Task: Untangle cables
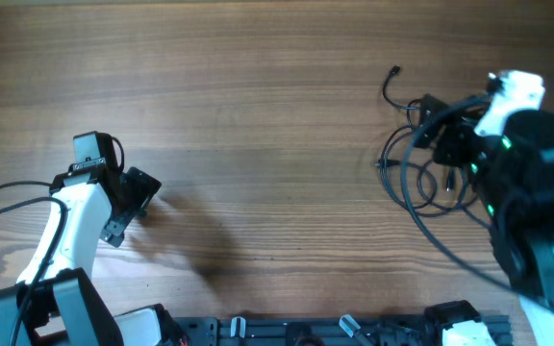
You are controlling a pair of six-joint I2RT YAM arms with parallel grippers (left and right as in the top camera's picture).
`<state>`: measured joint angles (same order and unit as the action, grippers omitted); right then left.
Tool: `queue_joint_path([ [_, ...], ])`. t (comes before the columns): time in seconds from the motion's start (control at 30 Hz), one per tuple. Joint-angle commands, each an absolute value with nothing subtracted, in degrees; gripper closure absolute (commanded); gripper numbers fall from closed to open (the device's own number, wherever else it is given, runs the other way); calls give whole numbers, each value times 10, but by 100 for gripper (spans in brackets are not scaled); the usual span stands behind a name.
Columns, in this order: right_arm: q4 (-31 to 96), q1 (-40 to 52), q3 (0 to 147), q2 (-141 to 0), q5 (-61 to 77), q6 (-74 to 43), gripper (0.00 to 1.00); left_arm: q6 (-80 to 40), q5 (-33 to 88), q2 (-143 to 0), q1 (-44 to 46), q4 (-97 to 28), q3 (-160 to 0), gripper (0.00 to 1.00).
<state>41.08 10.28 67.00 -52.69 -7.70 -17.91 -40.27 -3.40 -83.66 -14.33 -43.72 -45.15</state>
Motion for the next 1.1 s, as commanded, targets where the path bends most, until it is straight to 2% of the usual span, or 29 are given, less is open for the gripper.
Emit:
queue_joint_path([
  [0.0,408,101,670,-477,-74,-181,0,-412,-44,-829,-146,-438,-458,0],
  [0.17,415,101,667,-465,-75,-181,0,-412,-44,-829,-146,-438,-458,0],
  [0.33,477,101,653,-406,-81,-180,0,-412,-44,-829,-146,-438,-458,0],
  [0.73,440,101,468,-91,-90,-180,0,-412,-44,-829,-146,-438,-458,0],
  [0.83,357,101,384,-16,-84,-180,0,-412,-44,-829,-146,-438,-458,0],
  [0.93,226,100,319,-5,-54,-154,0,-412,-44,-829,-146,-438,-458,0],
  [1.07,-36,100,232,-2,30,-67,0,-412,-44,-829,-146,-438,-458,0],
])
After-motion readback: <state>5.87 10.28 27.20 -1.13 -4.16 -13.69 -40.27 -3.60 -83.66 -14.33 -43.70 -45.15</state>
